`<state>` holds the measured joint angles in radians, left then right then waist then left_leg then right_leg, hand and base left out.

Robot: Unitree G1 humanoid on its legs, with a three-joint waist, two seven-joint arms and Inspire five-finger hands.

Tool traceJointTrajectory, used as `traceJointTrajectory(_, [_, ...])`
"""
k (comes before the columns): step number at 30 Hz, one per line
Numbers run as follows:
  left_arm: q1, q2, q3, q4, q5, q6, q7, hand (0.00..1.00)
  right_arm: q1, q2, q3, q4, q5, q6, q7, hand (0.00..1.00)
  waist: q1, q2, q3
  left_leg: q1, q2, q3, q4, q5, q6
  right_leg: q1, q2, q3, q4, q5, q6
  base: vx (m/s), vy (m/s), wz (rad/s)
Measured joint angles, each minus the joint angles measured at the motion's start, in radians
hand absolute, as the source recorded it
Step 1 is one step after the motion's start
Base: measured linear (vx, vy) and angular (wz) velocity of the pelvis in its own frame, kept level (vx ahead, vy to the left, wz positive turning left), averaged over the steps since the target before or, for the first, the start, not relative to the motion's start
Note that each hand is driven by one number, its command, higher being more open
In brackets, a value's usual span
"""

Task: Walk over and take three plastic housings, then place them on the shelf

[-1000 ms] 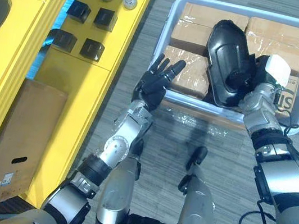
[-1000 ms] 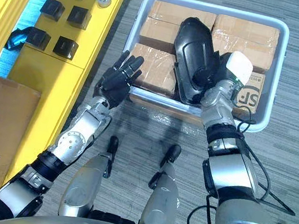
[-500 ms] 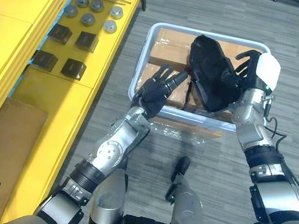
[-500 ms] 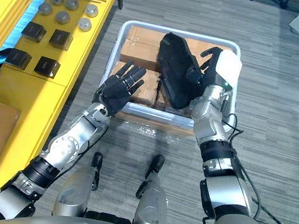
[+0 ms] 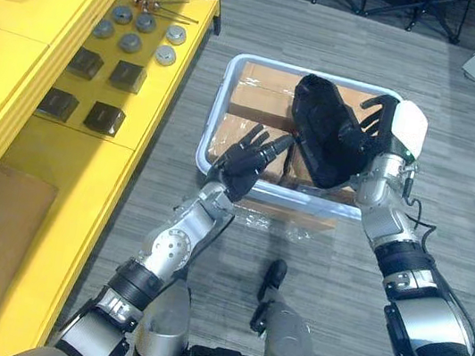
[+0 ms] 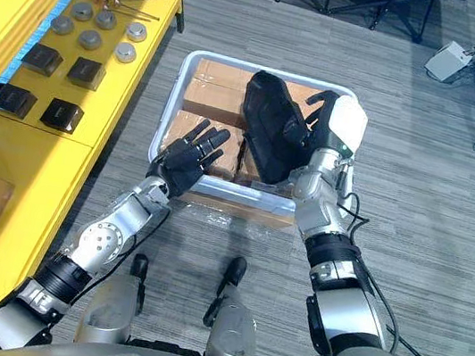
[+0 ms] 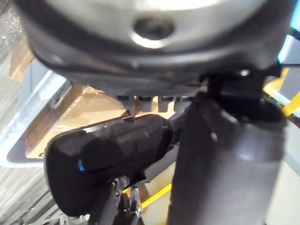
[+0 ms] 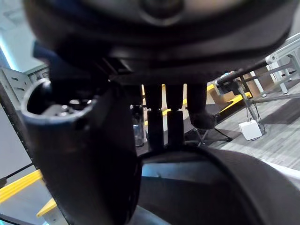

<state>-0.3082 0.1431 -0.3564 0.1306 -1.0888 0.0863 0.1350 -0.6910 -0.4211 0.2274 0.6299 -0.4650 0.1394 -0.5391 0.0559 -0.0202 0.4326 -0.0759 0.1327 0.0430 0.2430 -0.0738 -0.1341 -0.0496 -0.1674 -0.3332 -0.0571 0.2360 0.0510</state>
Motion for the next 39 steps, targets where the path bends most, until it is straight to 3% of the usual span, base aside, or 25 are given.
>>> traceJointTrajectory(10, [-0.001, 0.001, -0.036, 0.128, 0.000, 0.161, 0.009, 1.00, -0.001, -0.006, 0.000, -0.033, 0.000, -0.018, -0.041, 0.00, -0.003, -0.003, -0.020, -0.003, 0.000, 0.000, 0.001, -0.002, -0.001, 0.001, 0.001, 0.001, -0.011, 0.002, 0.003, 0.00, 0.001, 0.00])
traceJointTrajectory(15, [-0.020, 0.001, -0.039, 0.172, -0.005, 0.181, 0.009, 1.00, -0.019, -0.007, 0.000, -0.069, 0.000, -0.046, -0.054, 0.00, -0.004, -0.003, -0.019, -0.006, 0.005, 0.006, 0.018, -0.014, -0.003, 0.001, 0.008, 0.013, -0.016, 0.004, 0.005, 0.00, 0.013, -0.07])
traceJointTrajectory(19, [-0.099, -0.001, -0.039, 0.237, -0.012, 0.182, 0.010, 1.00, -0.020, -0.008, 0.000, -0.139, -0.002, -0.064, -0.063, 0.00, -0.006, -0.004, -0.020, -0.007, 0.015, 0.018, 0.036, -0.028, -0.003, 0.001, 0.015, 0.023, -0.015, 0.007, 0.001, 0.02, 0.016, -0.10])
traceJointTrajectory(24, [-0.153, -0.018, -0.039, 0.283, -0.141, 0.147, 0.003, 1.00, -0.022, -0.008, 0.001, -0.186, -0.037, -0.111, -0.070, 0.00, -0.016, -0.004, -0.020, -0.001, 0.016, 0.034, 0.039, -0.038, -0.003, -0.002, 0.016, 0.038, -0.014, 0.009, 0.003, 0.03, 0.024, -0.08])
traceJointTrajectory(32, [-0.224, -0.032, -0.037, 0.331, -0.274, 0.002, -0.033, 1.00, -0.022, -0.007, 0.036, -0.210, -0.101, -0.191, -0.069, 0.00, -0.036, -0.004, -0.019, 0.013, 0.017, 0.062, 0.050, -0.057, 0.002, -0.003, 0.017, 0.071, -0.012, 0.010, 0.005, 0.01, 0.024, -0.10])
traceJointTrajectory(39, [-0.253, -0.063, -0.030, 0.333, -0.403, -0.052, -0.101, 1.00, -0.020, 0.006, 0.081, -0.215, -0.122, -0.263, -0.067, 0.00, -0.039, -0.005, -0.019, 0.014, 0.017, 0.063, 0.050, -0.057, 0.002, -0.002, 0.017, 0.072, -0.012, 0.010, 0.005, 0.00, 0.002, -0.01])
